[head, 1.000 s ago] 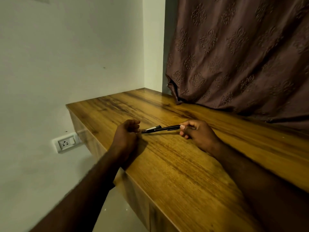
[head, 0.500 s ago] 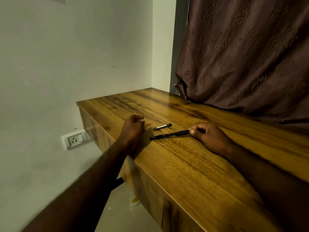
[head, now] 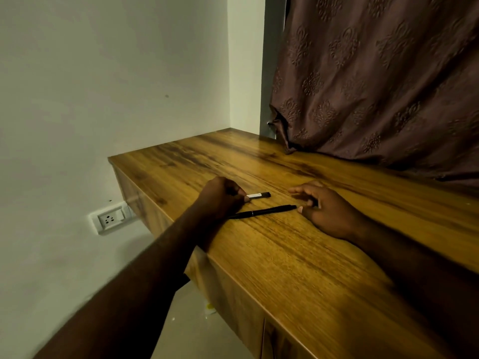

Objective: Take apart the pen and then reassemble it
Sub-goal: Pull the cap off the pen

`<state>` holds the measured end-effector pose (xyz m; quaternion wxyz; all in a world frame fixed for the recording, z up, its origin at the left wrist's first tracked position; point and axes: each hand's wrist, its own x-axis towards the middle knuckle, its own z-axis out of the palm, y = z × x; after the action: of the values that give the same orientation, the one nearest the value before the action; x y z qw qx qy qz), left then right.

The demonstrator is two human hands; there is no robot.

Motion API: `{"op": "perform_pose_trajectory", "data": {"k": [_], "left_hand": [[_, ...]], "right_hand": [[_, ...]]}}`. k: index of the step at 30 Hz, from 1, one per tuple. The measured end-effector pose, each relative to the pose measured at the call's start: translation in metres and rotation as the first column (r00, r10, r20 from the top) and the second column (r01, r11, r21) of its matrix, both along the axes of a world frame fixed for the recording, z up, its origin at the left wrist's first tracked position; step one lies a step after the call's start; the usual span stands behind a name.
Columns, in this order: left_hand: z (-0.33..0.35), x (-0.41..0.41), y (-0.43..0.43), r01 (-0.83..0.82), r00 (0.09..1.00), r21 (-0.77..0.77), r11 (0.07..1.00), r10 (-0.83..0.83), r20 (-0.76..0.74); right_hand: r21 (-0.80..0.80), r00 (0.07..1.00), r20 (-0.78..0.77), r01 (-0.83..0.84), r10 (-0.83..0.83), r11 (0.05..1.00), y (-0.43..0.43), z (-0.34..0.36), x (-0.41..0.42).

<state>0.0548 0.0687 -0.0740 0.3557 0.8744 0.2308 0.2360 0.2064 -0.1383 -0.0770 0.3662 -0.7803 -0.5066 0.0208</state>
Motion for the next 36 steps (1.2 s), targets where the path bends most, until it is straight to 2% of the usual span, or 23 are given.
{"op": "perform_pose_trajectory", "data": {"k": [3, 7, 16, 18, 20, 22, 23, 26, 28, 30, 32, 36], "left_hand": [[-0.002, -0.004, -0.002, 0.061, 0.994, -0.098, 0.993, -0.051, 0.1], [-0.003, -0.003, 0.0, 0.067, 0.995, -0.13, 0.989, -0.056, 0.082], [-0.006, -0.001, 0.006, -0.031, 0.999, 0.017, 0.999, 0.03, 0.042], [-0.005, -0.001, 0.007, -0.072, 0.992, -0.041, 0.997, 0.076, 0.102], [0.0, -0.004, 0.002, -0.135, 0.963, -0.068, 0.988, 0.147, 0.226], [0.005, -0.009, -0.009, -0.176, 0.935, 0.027, 0.984, 0.159, 0.318], [0.005, -0.011, -0.016, -0.153, 0.941, 0.08, 0.985, 0.12, 0.317], [-0.002, -0.01, -0.045, 0.038, 0.988, 0.093, 0.995, -0.051, 0.148], [-0.007, -0.001, -0.062, 0.09, 0.995, 0.283, 0.955, -0.096, 0.007], [-0.003, 0.007, -0.074, 0.076, 0.997, 0.419, 0.905, -0.077, -0.014], [-0.001, 0.012, -0.078, 0.055, 0.998, 0.427, 0.902, -0.062, 0.002], [-0.008, 0.014, -0.073, 0.119, 0.989, 0.462, 0.879, -0.148, 0.027]], "right_hand": [[0.012, 0.997, 0.072, 0.023, -0.024, 1.0, 0.004, -0.003, 0.002], [0.004, 0.996, 0.089, 0.015, -0.016, 1.0, 0.002, -0.005, 0.0], [-0.037, 0.995, 0.097, -0.036, 0.039, 0.999, 0.002, -0.001, -0.004], [-0.041, 0.994, 0.105, -0.031, 0.035, 0.999, 0.002, 0.0, -0.004], [-0.044, 0.993, 0.111, -0.027, 0.032, 0.999, 0.003, 0.002, -0.005], [-0.041, 0.995, 0.099, -0.023, 0.027, 0.999, 0.004, 0.003, -0.006], [-0.034, 0.996, 0.09, -0.02, 0.023, 0.999, 0.004, 0.003, -0.006], [0.026, 1.0, -0.006, -0.004, 0.004, 1.0, 0.002, 0.003, -0.004], [0.086, 0.995, -0.101, 0.012, -0.003, 0.996, -0.002, 0.006, -0.004], [0.14, 0.983, -0.184, 0.017, 0.009, 0.99, -0.007, 0.007, -0.003], [0.163, 0.972, -0.232, 0.008, 0.03, 0.987, -0.011, 0.006, -0.002], [0.131, 0.963, -0.263, -0.029, 0.063, 0.991, -0.017, 0.003, 0.002]]}}
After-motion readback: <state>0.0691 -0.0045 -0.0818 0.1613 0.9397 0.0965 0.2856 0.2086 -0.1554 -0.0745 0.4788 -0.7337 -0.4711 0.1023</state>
